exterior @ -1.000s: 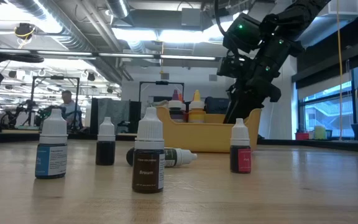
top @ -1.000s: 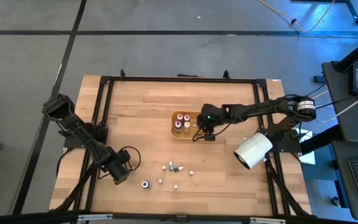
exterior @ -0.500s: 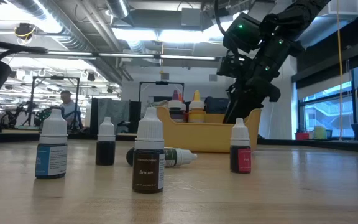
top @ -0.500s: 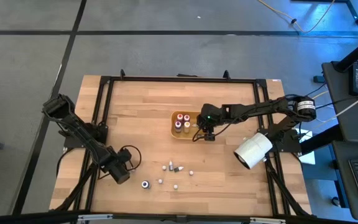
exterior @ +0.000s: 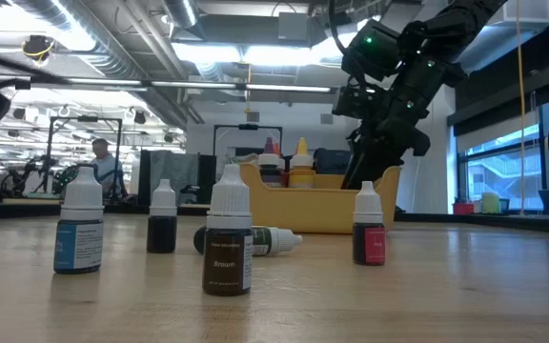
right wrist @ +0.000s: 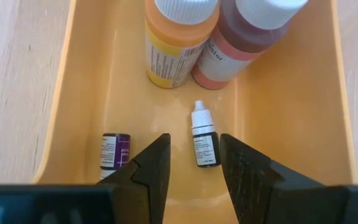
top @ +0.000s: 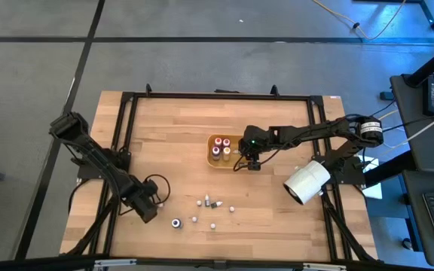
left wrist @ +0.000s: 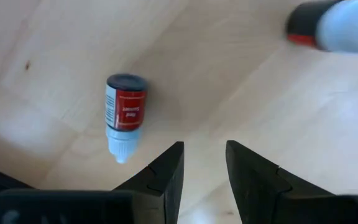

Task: Pick & Place food coloring
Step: Put the small red food coloring bottle into the yellow bin

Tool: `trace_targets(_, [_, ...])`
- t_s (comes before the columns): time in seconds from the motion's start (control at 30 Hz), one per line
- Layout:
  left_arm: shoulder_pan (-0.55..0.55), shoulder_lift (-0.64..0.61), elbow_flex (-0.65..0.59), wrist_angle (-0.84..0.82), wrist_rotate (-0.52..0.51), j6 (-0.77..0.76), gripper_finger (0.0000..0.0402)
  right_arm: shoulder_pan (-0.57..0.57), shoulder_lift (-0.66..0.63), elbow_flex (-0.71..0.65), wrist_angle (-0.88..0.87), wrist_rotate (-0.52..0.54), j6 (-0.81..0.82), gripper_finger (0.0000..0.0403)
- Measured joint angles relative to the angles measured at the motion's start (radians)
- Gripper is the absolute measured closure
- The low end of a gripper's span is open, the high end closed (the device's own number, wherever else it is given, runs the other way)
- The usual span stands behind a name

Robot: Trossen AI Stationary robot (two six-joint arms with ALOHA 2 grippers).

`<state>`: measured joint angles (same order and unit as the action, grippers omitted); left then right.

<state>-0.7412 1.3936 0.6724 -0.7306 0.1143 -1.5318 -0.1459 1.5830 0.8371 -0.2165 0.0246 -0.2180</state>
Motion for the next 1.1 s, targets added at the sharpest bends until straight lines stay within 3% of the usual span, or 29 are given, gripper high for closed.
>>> trace_targets(0.37, [0.019, -0.121, 0.002, -0.187, -0.097, 0.000, 0.0285, 0.000, 0.000, 0.000, 0.023, 0.000, 0.000, 0.0262])
trace_targets(0.97, [0.019, 0.006, -0.011, -0.152, -0.116, 0.096, 0.0286, 0.000, 0.000, 0.000, 0.024, 0.000, 0.000, 0.0262])
trace_targets(1.1, [0.019, 0.040, -0.011, -0.109, -0.182, 0.096, 0.0285, 0.000, 0.000, 0.000, 0.024, 0.000, 0.000, 0.0262])
